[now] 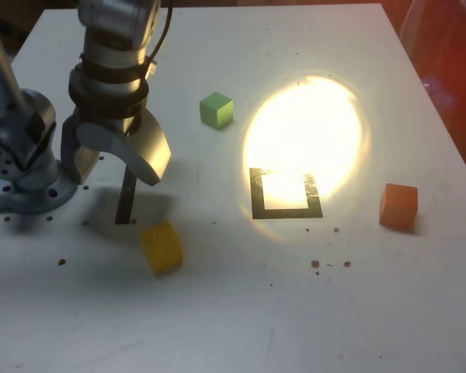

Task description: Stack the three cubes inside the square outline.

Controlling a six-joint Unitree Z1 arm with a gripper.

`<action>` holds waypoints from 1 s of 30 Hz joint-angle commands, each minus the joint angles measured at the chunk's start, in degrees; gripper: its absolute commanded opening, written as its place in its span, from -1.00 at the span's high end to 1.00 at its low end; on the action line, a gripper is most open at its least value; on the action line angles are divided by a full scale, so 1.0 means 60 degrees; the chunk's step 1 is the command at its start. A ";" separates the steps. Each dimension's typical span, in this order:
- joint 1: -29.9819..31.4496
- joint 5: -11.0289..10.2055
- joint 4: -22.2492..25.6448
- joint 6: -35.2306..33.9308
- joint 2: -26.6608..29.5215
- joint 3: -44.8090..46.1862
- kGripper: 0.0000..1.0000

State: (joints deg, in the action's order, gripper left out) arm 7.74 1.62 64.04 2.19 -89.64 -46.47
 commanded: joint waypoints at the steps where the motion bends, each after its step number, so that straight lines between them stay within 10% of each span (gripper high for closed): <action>1: -0.0015 -0.0002 0.0079 0.0016 -0.0127 -0.0091 -0.99; 30: 0.0122 -0.0585 0.2577 0.0420 -0.3057 -0.6134 -0.99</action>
State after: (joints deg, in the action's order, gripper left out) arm 8.05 -1.74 78.63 4.60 -106.84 -81.07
